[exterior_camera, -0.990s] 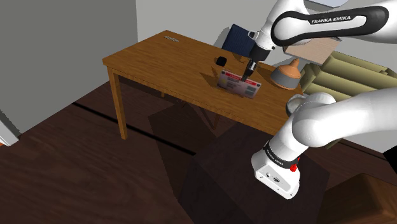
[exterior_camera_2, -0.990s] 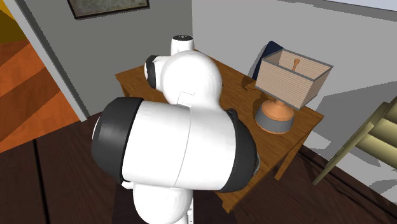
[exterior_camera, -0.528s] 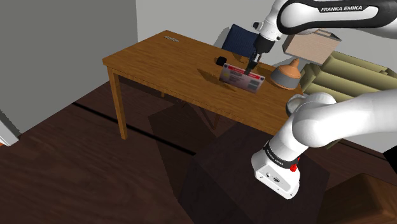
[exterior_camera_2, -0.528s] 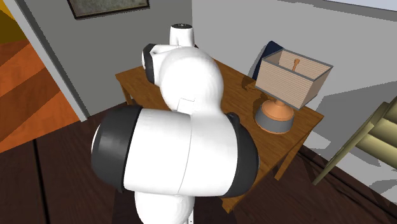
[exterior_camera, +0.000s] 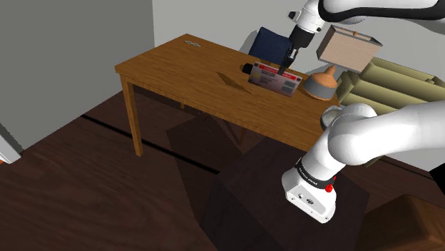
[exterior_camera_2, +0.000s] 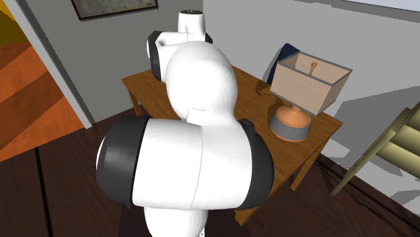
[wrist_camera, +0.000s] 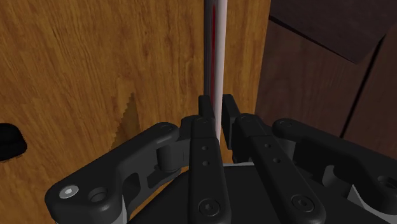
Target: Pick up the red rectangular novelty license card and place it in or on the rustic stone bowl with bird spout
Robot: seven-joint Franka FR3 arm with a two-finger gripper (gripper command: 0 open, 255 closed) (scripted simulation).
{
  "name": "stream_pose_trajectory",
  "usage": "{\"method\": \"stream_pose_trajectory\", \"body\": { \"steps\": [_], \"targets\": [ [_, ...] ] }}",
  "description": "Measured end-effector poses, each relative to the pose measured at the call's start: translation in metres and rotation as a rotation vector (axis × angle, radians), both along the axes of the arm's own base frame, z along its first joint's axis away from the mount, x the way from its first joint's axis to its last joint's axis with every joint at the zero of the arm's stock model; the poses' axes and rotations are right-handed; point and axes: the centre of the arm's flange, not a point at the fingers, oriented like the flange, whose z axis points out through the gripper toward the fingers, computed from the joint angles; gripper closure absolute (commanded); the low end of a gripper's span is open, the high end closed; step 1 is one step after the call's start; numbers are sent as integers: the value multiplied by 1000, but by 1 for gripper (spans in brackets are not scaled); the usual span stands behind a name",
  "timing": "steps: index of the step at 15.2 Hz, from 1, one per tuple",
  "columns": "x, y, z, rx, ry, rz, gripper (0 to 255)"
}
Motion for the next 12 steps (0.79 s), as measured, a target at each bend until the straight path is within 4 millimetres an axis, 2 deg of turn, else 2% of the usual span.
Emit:
{"method": "stream_pose_trajectory", "body": {
  "steps": [11, 12],
  "targets": [
    [-1, 0, 55, 0, 0, 0, 255],
    [-7, -3, 60, 0, 0, 0, 255]
  ]
}}
